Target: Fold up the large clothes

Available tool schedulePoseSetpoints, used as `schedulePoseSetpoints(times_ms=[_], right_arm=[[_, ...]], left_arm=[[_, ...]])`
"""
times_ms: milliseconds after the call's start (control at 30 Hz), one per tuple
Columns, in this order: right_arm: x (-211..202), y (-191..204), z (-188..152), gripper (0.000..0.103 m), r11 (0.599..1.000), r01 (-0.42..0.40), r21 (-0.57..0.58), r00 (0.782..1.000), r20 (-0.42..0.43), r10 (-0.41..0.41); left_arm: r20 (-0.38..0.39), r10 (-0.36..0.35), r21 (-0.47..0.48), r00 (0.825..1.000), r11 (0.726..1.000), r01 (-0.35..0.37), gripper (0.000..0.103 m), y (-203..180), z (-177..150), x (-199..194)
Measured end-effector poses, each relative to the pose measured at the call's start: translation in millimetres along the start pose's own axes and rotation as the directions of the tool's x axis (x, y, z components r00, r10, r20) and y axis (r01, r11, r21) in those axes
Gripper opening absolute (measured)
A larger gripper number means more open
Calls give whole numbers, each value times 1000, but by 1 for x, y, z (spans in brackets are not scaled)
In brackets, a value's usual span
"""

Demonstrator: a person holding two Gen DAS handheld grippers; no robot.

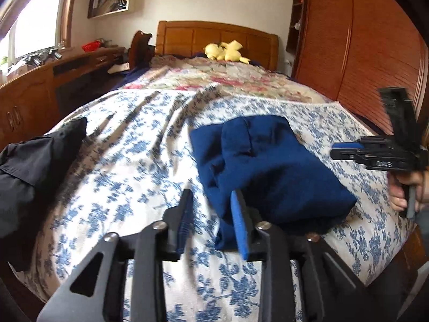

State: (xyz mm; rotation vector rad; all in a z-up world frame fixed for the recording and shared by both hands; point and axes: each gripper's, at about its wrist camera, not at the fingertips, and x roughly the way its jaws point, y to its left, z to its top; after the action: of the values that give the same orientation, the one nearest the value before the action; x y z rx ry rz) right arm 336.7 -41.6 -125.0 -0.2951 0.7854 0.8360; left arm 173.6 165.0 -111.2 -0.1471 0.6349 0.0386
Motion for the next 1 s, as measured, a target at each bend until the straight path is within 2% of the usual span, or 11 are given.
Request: schedulePoseSetpoints(times_ms=[67,133,333,433,533,700,800,833,900,933,1000], right_arm=[[16,-4,19,43,1000,2,-22,1000,-3,-2],[37,-7,39,50,1000,-12,-21,1000,-18,12],[115,-10,99,52,998,-56,33,992,-110,59],[163,-12,119,52,997,-35,63,981,-189,46],[196,-15,126,52,998,50,48,963,-268,-35],[219,-25,123,53,997,35,69,940,-340,-9],[226,-17,123,40,1000,19,14,936,-350,-13],[225,-14,123,29,1000,14,-5,937,-348,-14],[223,-8,128,17,999,16,-36,944,-328,-27],[219,-4,132,14,998,20,-54,952,-305,-35],[200,2,144,13,998,-11,-54,980,-201,0]], left_arm=[[15,12,-12,1000,1000,-12,34,8,3,-3],[27,32,-17,999,999,-31,36,14,5,-6],[36,48,-32,998,998,-46,43,30,4,-10],[37,55,-45,998,998,-53,44,37,3,-12],[34,52,-54,998,997,-50,45,43,1,-12],[17,54,-58,998,997,-53,46,45,0,-9],[7,51,-55,999,997,-50,46,42,0,-6],[3,51,-51,999,997,-51,46,41,-1,-5],[-6,50,-46,999,998,-50,46,38,-1,-3],[-12,47,-43,999,998,-47,46,36,-1,-1],[-22,39,-37,999,999,-40,46,30,-3,3]])
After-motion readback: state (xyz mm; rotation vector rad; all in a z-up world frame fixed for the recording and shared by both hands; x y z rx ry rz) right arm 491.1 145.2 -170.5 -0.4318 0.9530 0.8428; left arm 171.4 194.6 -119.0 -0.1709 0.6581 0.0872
